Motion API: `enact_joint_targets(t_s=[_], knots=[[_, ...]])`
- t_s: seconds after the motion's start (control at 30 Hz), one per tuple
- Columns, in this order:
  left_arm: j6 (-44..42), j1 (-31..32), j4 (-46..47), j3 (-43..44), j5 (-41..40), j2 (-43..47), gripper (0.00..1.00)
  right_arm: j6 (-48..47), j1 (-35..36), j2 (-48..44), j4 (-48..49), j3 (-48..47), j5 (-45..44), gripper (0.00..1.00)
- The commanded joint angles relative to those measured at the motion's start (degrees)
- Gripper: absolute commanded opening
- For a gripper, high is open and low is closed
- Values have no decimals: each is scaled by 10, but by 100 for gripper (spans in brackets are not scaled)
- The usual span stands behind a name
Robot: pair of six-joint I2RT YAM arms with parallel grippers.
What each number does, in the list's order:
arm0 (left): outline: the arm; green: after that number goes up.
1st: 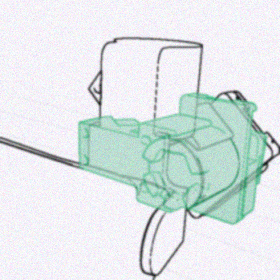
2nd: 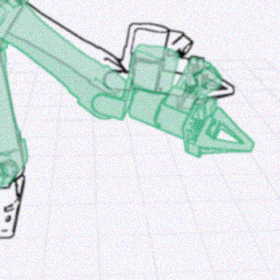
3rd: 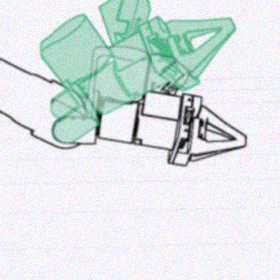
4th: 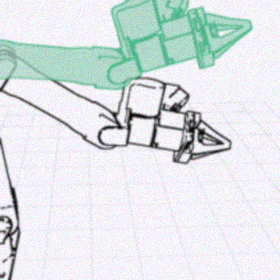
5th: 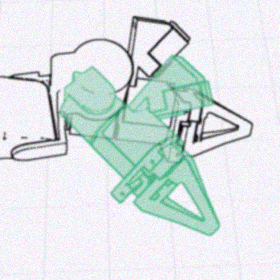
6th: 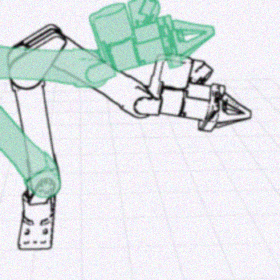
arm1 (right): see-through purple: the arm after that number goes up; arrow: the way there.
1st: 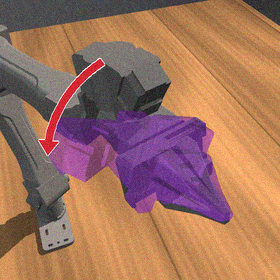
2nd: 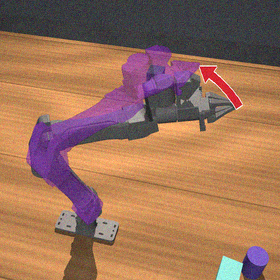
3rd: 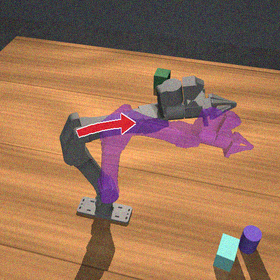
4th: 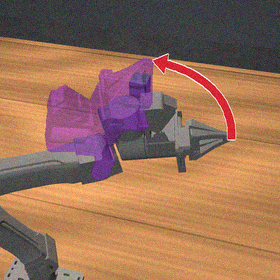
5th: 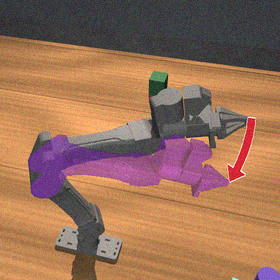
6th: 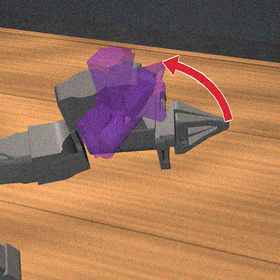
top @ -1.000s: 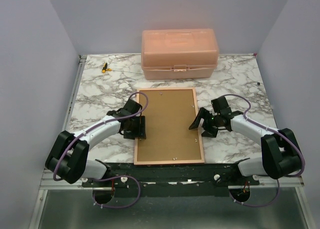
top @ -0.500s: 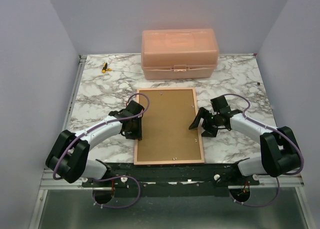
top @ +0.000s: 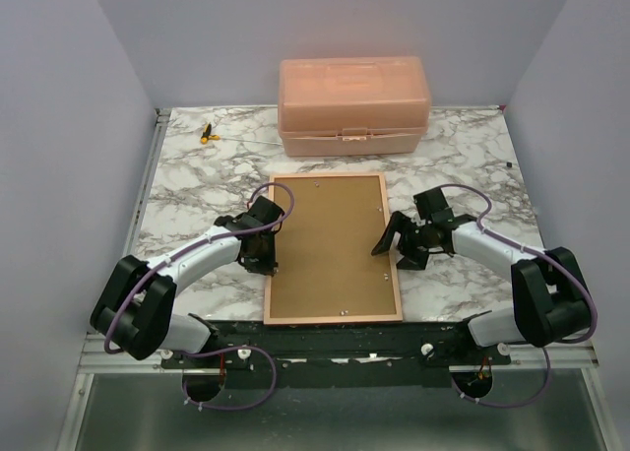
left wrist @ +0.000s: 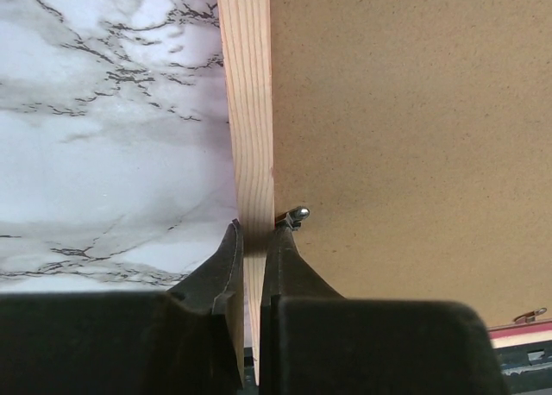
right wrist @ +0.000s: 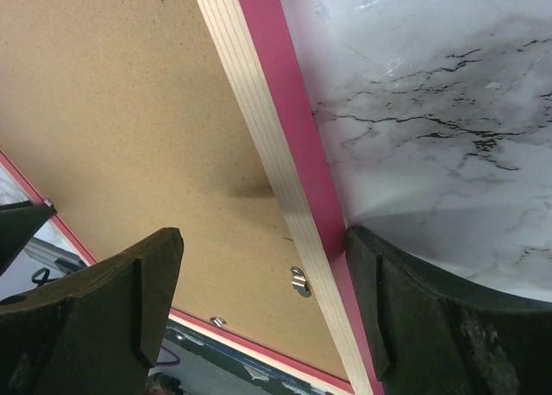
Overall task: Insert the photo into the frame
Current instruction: Install the photo frame at the center of the board.
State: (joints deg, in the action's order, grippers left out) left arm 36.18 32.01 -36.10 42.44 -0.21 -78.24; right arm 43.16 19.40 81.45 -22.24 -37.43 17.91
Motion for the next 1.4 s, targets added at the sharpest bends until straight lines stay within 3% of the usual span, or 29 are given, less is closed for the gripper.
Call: enact_joint_targets(t_s=[0.0, 0.1, 0.17, 0.27, 0.57, 0.9, 1.37], knots=[[-1, 6, 4, 2, 2, 16, 4, -26, 18, 50, -85, 40, -56, 85], [12, 5, -19, 17, 2, 40, 50, -28, 21, 54, -86, 36, -55, 85], [19, 5, -38, 28, 1, 54, 62, -28, 25, 57, -88, 32, -57, 85], [26, 3, -62, 40, -12, 69, 70, -29, 32, 64, -89, 25, -59, 85], [23, -4, -78, 49, -15, 71, 73, -19, 90, 113, -92, -32, -76, 84], [18, -6, -86, 53, -18, 81, 73, -11, 178, 158, -146, -86, -153, 81], [15, -7, -78, 44, -13, 77, 73, 32, 238, 113, -216, -77, -220, 77]])
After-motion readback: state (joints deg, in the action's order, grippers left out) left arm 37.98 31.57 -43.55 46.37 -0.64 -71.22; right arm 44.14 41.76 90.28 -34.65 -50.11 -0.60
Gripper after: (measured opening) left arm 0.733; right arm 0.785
